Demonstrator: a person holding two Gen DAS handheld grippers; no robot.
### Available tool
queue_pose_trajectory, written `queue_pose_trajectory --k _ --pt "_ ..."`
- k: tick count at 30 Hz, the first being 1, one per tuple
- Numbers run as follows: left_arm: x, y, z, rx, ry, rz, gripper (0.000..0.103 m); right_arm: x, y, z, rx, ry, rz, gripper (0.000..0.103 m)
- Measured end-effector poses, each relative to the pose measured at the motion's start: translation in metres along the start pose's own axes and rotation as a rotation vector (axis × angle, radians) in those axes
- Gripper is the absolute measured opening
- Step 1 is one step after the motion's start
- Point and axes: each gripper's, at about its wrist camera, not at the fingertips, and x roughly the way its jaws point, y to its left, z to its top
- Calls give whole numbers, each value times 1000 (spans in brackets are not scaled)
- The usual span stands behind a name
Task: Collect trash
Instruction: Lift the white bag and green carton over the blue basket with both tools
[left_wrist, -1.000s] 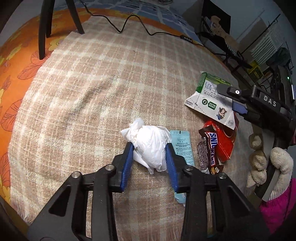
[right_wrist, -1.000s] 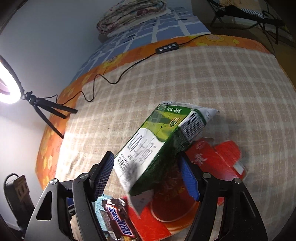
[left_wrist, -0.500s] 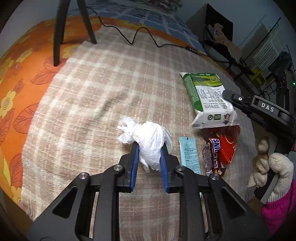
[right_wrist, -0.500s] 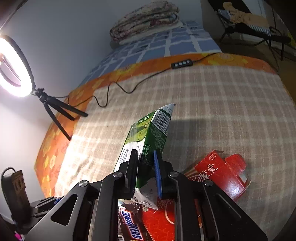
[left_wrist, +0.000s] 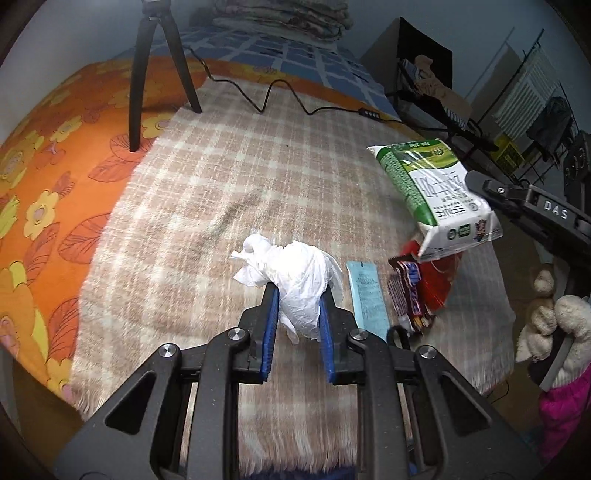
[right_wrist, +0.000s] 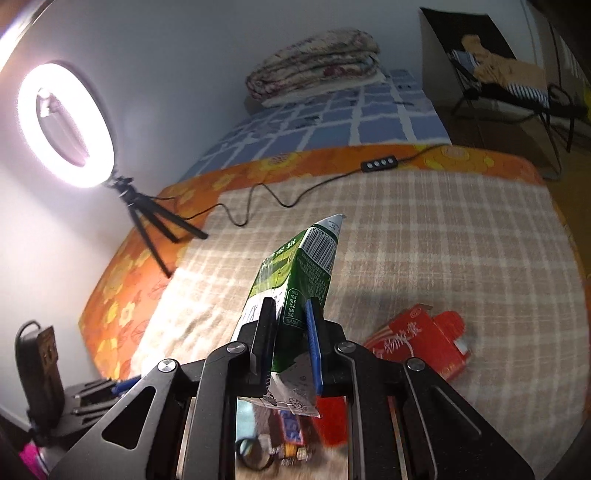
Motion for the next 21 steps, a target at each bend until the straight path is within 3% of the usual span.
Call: queue_pose_trajectory --k 9,21 --pt "-46 -14 -36 55 -35 -4 20 -67 29 -35 -96 -25 27 15" --pt "-81 -29 -98 90 -4 -3 20 -120 40 -97 -138 1 42 15"
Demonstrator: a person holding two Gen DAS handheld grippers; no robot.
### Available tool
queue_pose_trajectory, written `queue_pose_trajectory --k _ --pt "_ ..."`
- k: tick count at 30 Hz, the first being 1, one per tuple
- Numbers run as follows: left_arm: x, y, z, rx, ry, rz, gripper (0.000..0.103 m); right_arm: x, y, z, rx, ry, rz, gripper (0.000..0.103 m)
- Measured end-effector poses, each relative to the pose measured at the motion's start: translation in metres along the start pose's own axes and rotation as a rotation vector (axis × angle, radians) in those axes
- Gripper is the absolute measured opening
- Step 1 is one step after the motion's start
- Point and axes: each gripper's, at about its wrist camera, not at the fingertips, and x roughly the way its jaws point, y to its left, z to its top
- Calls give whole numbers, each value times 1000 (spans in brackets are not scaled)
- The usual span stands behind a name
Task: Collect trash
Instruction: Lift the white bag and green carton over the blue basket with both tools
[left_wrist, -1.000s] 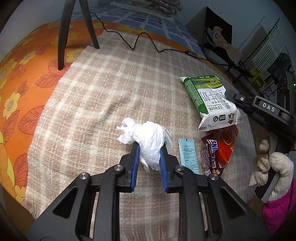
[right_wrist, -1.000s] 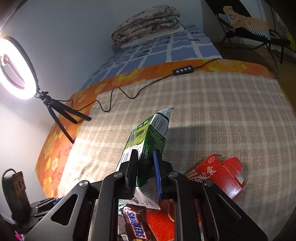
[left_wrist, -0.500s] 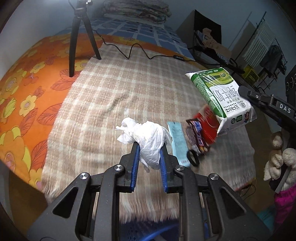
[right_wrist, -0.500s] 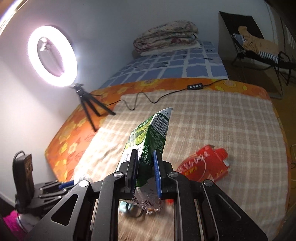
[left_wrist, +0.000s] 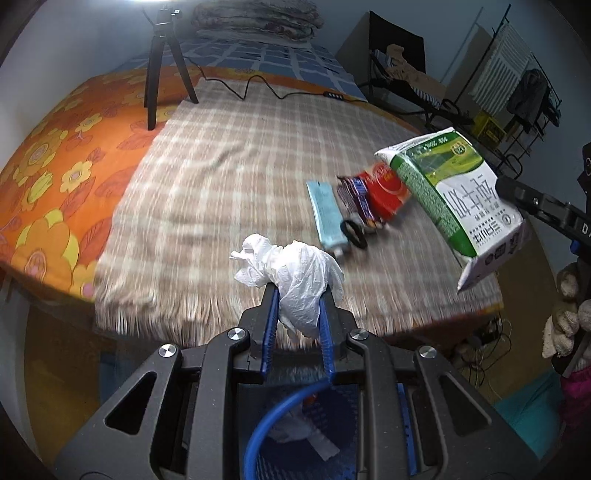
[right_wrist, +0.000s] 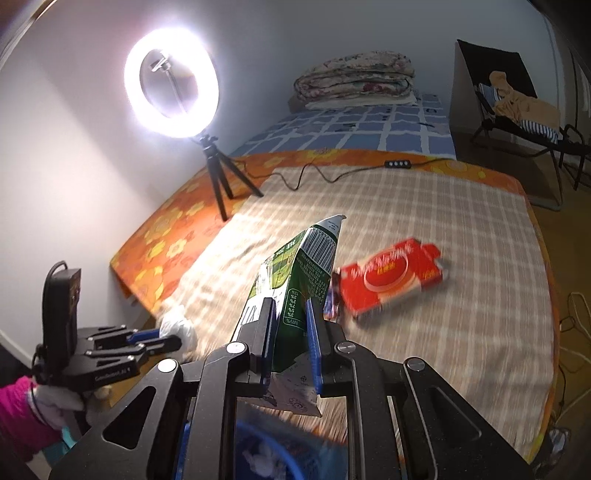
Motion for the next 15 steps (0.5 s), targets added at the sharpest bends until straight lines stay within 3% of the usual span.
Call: queue_pose_trajectory --k 6,7,15 --pt "-11 -7 -26 11 15 -3 20 -20 3 -35 3 14 -1 10" --pt "-11 -7 -29 11 19 -4 20 -22 4 -39 6 21 2 0" --pt "-2 -18 -70 32 87 -18 20 -11 17 -104 -10 171 53 0"
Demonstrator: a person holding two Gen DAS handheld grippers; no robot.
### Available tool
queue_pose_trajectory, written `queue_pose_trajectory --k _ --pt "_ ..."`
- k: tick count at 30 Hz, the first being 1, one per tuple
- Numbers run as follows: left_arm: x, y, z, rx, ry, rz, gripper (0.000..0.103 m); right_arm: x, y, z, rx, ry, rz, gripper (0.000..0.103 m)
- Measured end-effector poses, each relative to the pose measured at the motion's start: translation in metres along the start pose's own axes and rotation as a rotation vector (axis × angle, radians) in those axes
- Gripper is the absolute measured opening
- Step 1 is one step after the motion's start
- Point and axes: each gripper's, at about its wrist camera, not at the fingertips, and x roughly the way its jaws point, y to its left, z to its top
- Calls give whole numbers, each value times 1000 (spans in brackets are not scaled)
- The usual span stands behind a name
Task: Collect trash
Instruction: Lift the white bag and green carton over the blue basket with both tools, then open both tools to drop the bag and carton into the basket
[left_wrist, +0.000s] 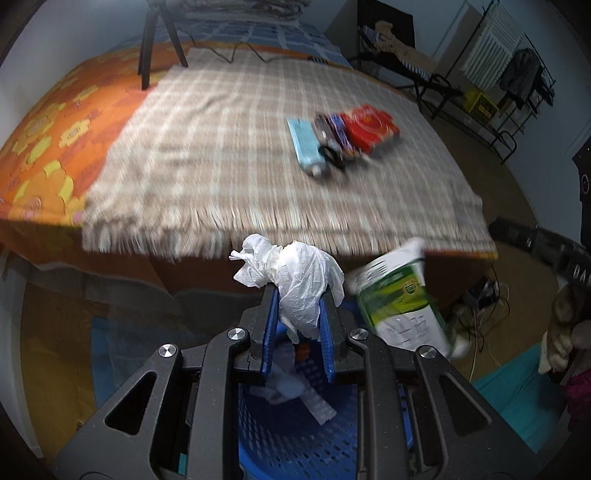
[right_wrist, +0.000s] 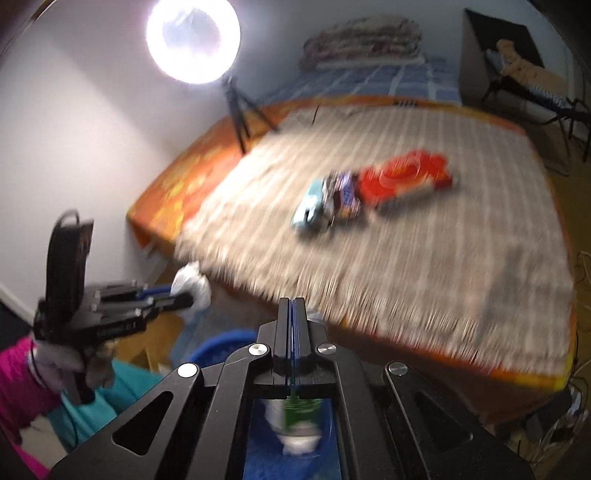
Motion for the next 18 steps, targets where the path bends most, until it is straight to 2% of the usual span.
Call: queue_pose_trajectory --k 9,18 --pt "28 -14 -47 48 126 -19 20 34 0 -54 -26 121 -9 0" --pt "56 -25 -84 89 230 -13 20 50 7 -81 -74 169 -19 0"
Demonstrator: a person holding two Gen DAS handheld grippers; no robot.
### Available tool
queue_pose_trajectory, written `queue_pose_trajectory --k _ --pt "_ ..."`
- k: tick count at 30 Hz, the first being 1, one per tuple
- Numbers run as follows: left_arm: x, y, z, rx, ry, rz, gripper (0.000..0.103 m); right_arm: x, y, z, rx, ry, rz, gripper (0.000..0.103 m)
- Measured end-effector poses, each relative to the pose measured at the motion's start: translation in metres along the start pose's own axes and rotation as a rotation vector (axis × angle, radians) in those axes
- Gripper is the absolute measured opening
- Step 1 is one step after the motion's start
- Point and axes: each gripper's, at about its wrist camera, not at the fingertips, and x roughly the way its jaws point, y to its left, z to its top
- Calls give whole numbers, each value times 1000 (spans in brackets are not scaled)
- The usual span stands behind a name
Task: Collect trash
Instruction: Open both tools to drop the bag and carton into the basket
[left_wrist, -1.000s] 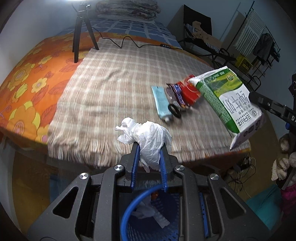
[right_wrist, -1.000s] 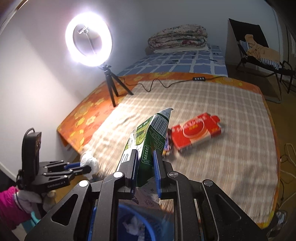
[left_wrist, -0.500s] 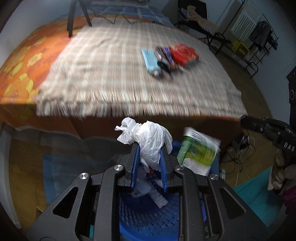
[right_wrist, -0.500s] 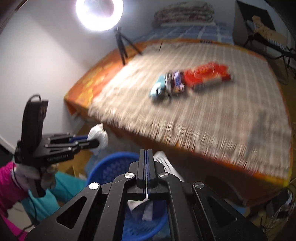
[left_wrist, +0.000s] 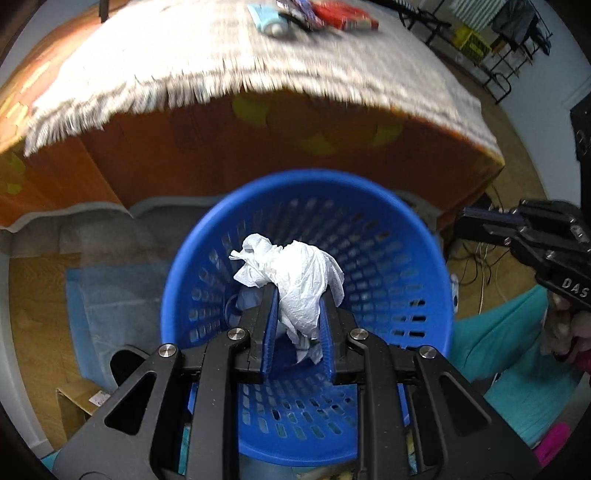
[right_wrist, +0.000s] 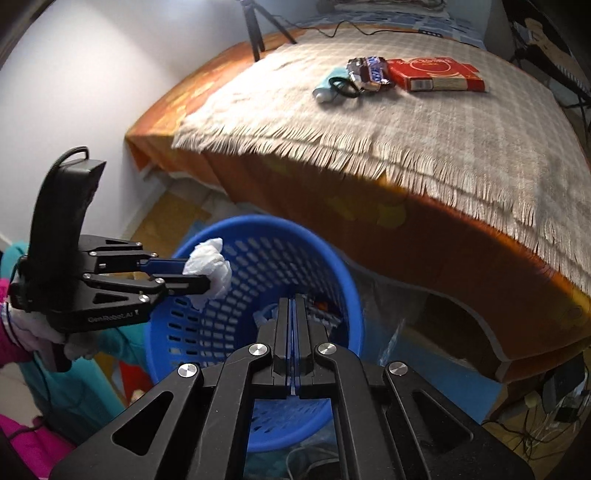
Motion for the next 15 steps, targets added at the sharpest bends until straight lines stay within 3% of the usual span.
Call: queue_pose_trajectory --k 9,10,12,15 --pt "19 -10 -13 38 55 18 26 10 3 -5 -9 28 -13 0" --pt "20 -11 -12 39 60 20 30 12 3 -5 -12 34 -16 0" --pt "22 -11 -12 36 62 29 56 14 5 -6 -17 45 -23 0" --pt "22 -10 -12 32 52 35 58 17 5 -6 -16 60 -34 2"
